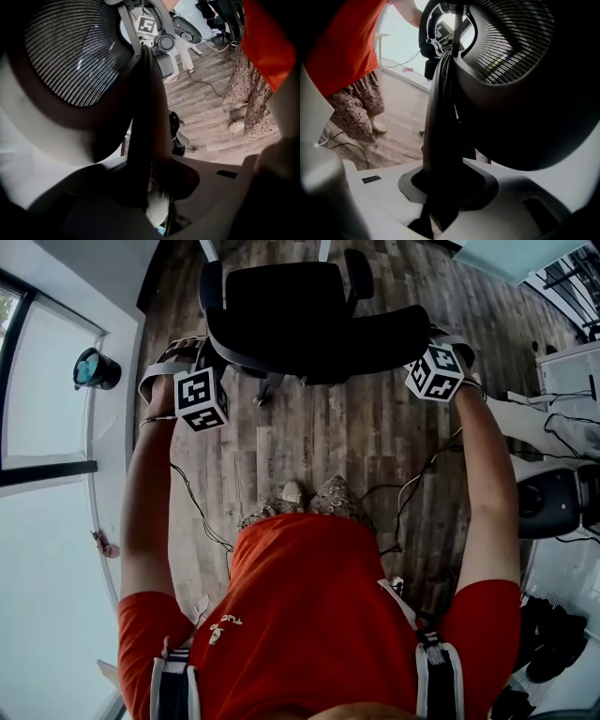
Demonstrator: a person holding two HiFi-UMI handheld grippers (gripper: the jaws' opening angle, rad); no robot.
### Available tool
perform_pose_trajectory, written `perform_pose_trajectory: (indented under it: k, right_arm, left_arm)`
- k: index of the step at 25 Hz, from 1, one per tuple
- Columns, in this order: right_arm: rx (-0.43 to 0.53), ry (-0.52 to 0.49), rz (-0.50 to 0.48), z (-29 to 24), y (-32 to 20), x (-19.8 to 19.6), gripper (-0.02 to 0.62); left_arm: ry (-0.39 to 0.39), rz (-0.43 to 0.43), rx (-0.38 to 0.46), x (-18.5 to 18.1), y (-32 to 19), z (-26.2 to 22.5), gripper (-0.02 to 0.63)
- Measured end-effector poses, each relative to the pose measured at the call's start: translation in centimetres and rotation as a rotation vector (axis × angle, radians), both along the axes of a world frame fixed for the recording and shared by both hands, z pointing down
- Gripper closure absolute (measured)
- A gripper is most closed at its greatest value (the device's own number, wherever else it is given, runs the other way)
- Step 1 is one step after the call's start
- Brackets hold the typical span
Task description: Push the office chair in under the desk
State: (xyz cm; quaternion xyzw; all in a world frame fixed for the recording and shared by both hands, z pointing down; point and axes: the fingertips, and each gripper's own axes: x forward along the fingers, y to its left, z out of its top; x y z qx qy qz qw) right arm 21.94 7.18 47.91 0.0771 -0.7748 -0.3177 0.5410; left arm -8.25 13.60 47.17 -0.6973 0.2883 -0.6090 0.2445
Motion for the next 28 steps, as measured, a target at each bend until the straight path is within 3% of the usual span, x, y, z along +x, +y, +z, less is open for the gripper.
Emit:
perform_pose_trajectory:
  k: [10,28]
  right_arm:
    - [-0.012,0.006,0.014,-0.1,-6.9,-1.5,0.471]
    - [-0.018,-0.006,-0.043,1.2,-24.9,-7.7,0.477]
  left_arm:
    - [0.009,0.03,0.041,-1.2,-6.1,-0.8,0.523]
    - [-0.018,-0.042,0.01,-8.4,-24.3,-0.6,0.52]
